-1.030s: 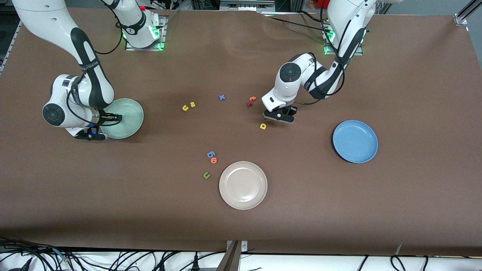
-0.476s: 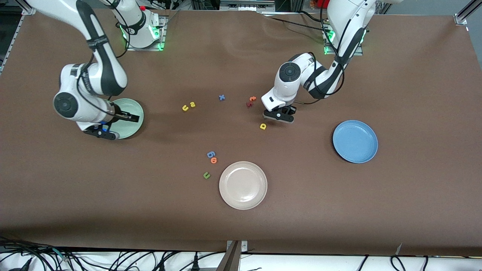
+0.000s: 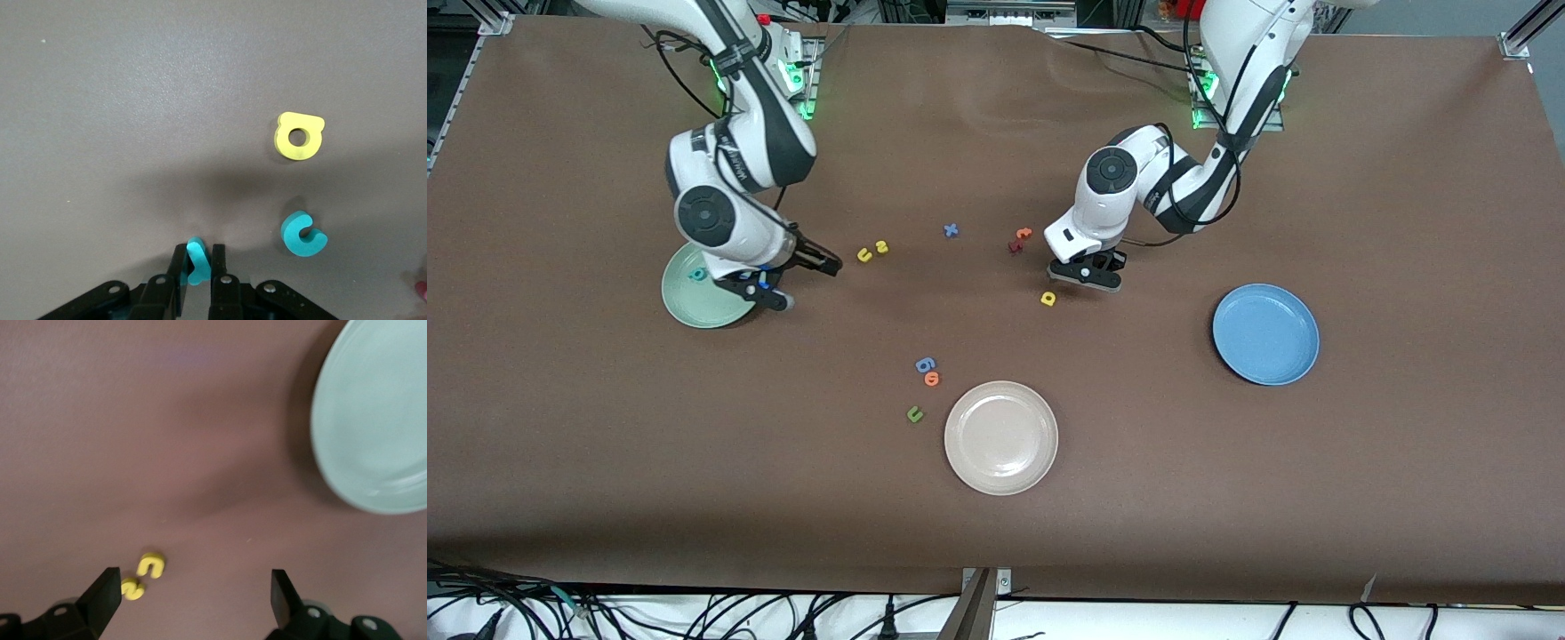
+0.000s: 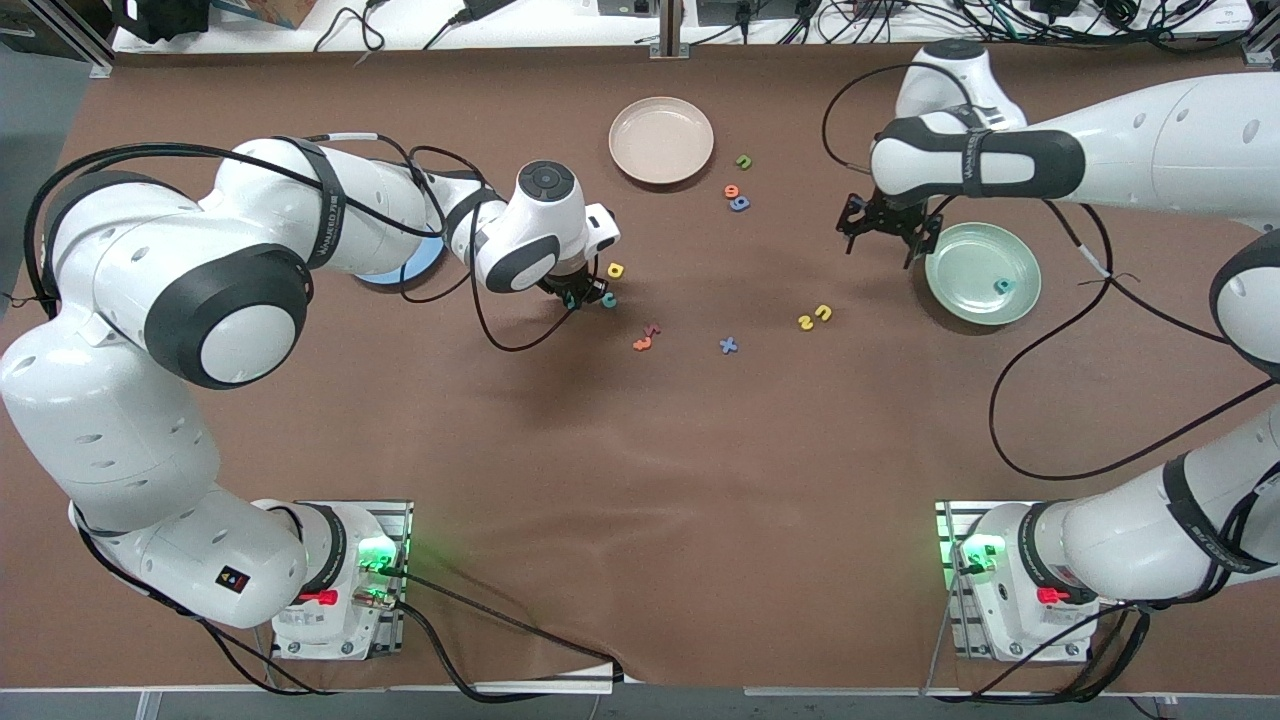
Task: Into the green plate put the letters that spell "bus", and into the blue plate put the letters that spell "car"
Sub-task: 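Lift the teal j with the left gripper while the right gripper reaches letters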
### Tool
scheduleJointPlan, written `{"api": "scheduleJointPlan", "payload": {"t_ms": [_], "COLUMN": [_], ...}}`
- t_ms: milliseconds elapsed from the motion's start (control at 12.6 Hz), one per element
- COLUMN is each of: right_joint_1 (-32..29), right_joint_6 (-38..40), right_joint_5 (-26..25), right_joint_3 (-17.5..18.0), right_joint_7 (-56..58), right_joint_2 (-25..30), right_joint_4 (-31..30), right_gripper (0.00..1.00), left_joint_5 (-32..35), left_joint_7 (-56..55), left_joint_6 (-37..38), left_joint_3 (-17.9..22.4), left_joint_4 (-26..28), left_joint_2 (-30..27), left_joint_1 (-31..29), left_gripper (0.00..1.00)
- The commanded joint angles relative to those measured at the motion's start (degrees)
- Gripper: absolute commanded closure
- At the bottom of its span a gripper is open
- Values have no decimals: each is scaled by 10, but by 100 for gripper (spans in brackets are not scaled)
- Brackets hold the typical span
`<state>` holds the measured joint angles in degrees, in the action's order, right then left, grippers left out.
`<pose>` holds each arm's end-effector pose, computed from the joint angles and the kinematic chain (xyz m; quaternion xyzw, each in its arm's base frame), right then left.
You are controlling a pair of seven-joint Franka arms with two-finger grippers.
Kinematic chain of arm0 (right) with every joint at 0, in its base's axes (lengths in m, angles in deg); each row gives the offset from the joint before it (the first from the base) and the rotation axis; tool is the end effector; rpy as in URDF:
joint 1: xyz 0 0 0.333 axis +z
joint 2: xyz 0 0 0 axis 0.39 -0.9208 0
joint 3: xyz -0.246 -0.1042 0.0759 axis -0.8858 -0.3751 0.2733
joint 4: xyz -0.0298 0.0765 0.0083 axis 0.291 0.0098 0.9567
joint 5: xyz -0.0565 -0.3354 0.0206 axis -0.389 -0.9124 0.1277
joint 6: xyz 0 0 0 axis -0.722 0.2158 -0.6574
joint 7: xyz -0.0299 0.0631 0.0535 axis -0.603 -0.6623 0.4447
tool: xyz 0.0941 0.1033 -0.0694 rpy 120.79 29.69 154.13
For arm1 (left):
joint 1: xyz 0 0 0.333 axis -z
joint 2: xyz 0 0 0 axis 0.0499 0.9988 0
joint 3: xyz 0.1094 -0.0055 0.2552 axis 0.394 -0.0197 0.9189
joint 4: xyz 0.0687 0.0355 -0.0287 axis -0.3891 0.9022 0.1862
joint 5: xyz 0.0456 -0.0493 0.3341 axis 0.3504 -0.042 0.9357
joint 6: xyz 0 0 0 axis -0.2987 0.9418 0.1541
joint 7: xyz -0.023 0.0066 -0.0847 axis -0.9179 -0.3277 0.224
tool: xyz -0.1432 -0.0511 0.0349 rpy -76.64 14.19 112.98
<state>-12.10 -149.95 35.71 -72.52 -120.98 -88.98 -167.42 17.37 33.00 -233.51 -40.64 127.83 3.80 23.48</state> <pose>0.4392 0.1874 0.2170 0.9694 -0.2056 -0.1297 0.0351 0.3938 -0.3256 0.1359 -0.9923 0.1233 0.0118 0.0090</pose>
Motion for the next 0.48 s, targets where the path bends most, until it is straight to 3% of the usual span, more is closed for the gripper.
{"api": "scheduleJointPlan", "payload": {"t_ms": [0,238,396], "right_joint_1": [-5,-5,-5], "right_joint_6": [-39,-88,-104], "right_joint_5": [4,5,5], "right_joint_3": [13,39,46], "right_joint_7": [-88,-181,-200], "right_joint_2": [-2,-15,-28], "right_joint_4": [-28,-52,-53], "right_gripper": [1,1,1], "left_joint_5": [8,-26,-59], "left_joint_7": [2,3,60], "left_joint_6": [47,146,231], "left_joint_3": [3,-5,-5], "left_joint_4": [-5,-64,-117], "left_joint_2": [5,1,2], "left_joint_1": [-12,-30,-51], "left_gripper": [98,100,100]}}
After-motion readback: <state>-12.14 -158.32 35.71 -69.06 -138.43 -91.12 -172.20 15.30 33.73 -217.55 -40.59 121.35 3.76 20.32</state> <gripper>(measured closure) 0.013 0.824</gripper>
